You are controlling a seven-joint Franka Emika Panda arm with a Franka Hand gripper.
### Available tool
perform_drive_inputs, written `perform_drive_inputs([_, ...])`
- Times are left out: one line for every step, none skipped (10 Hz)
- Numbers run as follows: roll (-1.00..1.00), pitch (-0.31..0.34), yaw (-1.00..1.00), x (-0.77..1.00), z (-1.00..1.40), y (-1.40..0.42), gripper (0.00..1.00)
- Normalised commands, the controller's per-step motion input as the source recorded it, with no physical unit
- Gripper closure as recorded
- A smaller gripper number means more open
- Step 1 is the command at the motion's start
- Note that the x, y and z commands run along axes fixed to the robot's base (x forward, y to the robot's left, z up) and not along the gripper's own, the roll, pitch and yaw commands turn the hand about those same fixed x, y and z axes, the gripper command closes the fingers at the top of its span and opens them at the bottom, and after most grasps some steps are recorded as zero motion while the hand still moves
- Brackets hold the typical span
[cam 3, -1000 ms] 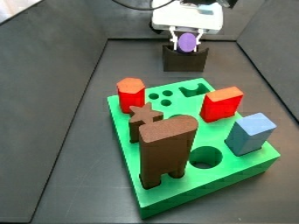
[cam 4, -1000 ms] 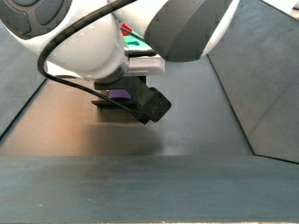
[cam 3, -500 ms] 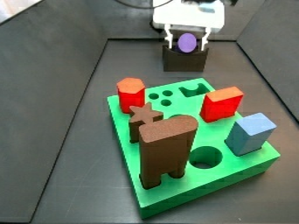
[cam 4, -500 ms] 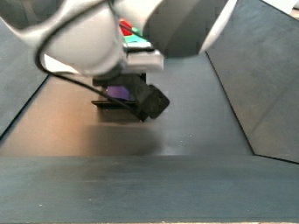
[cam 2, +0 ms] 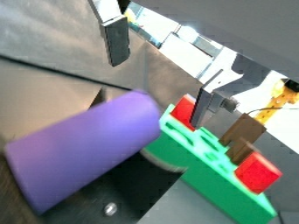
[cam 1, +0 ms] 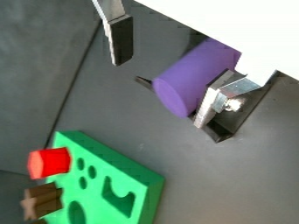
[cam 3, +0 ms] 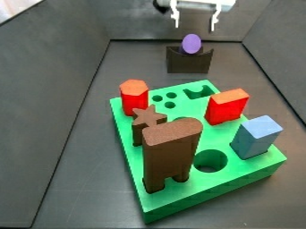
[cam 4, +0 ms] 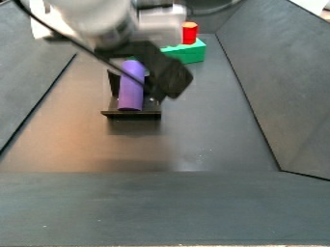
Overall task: Pick up the round object. Move up. Place the round object on the fixture. Regrasp the round object. Move to above the board. Insert the round object.
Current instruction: Regrasp the round object.
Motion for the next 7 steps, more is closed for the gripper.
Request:
perform_drive_inputs([0.03, 0.094, -0.05, -0.03, 0.50, 0.01, 0.00])
perform_drive_inputs([0.03, 0.082, -0.06, -0.03, 0.31, 0.01, 0.00])
perform_drive_inputs([1.00, 0.032, 0.00, -0.12, 0.89, -0.82, 0.00])
perform_drive_inputs([1.00, 0.028, 0.00, -0.11, 0.79, -0.80, 0.00])
perform_drive_inputs([1.00, 0.014, 0.00, -0.13, 0.60, -0.63, 0.00])
perform_drive_inputs([1.00, 0.005, 0.00, -0.13, 0.40, -0.48, 0.00])
perform_drive_inputs([1.00, -0.002, 0.00, -0.09, 0.13, -0.27, 0.00])
